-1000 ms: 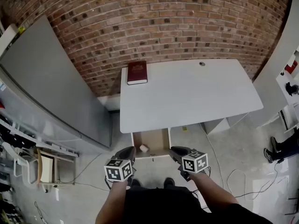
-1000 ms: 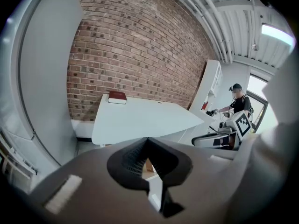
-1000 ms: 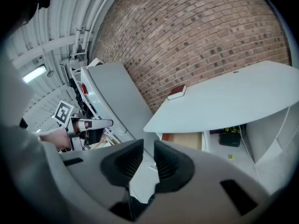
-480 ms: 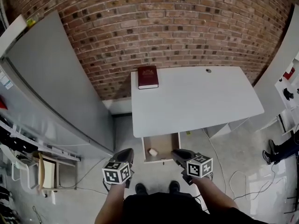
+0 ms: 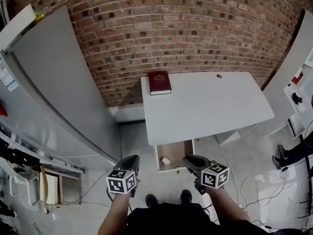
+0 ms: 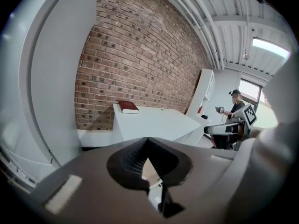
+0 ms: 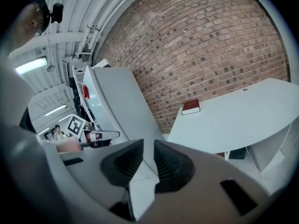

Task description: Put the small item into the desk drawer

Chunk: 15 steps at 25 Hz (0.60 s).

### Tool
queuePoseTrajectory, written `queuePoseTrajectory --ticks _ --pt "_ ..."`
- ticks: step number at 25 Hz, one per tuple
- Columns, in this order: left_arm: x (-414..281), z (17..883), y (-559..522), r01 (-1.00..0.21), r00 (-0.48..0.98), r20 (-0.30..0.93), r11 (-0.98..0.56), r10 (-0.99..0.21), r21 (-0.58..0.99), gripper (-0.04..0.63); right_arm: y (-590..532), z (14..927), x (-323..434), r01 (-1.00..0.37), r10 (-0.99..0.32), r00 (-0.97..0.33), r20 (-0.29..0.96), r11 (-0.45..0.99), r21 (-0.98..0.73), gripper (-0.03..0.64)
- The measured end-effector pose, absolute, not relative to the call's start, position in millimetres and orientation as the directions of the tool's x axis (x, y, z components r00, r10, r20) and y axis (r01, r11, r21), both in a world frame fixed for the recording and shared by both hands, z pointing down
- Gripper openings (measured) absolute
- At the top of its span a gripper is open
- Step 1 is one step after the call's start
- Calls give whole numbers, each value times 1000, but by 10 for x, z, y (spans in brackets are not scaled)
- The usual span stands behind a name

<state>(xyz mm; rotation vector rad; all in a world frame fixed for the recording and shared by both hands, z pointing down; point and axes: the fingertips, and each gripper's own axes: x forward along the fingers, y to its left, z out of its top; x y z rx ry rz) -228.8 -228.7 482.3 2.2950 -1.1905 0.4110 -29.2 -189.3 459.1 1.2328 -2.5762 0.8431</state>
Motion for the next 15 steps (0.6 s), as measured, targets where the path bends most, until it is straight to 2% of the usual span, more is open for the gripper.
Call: queuePoseTrajectory --ticks 7,15 --pt "-2562 4574 -2484 -805 587 448 -542 -674 240 9 -2021 4253 -483 -789 -735 -600 315 480 -383 78" --pt "-2444 4085 -2518 -809 585 364 -550 -725 206 9 -1960 3690 -429 -763 -725 -645 242 595 -252 72"
